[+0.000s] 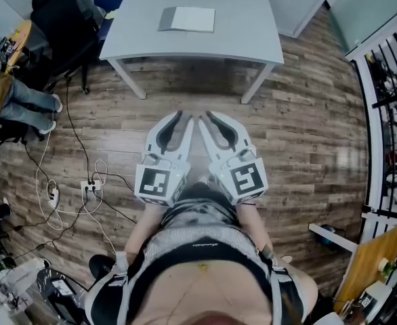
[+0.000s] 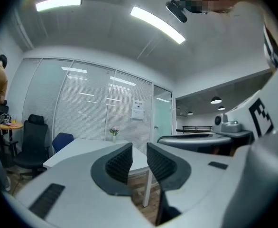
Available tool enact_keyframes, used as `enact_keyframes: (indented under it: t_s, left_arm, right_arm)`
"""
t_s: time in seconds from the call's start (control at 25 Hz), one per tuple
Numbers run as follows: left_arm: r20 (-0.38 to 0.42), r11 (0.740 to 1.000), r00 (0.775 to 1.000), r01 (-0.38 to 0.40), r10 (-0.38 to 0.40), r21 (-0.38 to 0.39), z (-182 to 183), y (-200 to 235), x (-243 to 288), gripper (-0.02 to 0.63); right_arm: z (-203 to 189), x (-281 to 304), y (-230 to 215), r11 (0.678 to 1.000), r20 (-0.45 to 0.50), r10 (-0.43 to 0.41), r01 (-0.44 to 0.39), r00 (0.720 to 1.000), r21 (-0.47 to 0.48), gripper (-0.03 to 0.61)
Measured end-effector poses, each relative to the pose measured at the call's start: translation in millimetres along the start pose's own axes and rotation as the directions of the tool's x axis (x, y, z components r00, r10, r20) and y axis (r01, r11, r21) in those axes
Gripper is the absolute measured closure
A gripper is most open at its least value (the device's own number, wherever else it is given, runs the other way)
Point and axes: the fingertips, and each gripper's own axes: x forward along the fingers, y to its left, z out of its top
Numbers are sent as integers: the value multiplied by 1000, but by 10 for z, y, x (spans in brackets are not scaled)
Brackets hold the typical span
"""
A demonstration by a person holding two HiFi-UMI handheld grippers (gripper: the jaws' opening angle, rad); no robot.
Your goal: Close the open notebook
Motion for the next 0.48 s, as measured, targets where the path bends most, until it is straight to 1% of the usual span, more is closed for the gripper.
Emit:
enact_keyframes:
  t_s: [0.2, 0.32, 0.48]
  left_arm:
    - [-1, 1000, 1000, -13, 13, -2, -47, -50, -14, 546]
    - [11, 1000, 1000, -28, 28, 7, -48, -55, -11, 546]
    - [-16, 999, 999, -37, 37, -4, -55, -58, 2, 546]
  right_arm:
    - [-61, -42, -4, 1000, -13, 30, -30, 999, 1, 515]
    - [-58, -44, -39, 999, -15, 40, -40, 999, -1, 515]
    - [-65, -21, -25, 998, 0, 68, -68, 998, 19, 516]
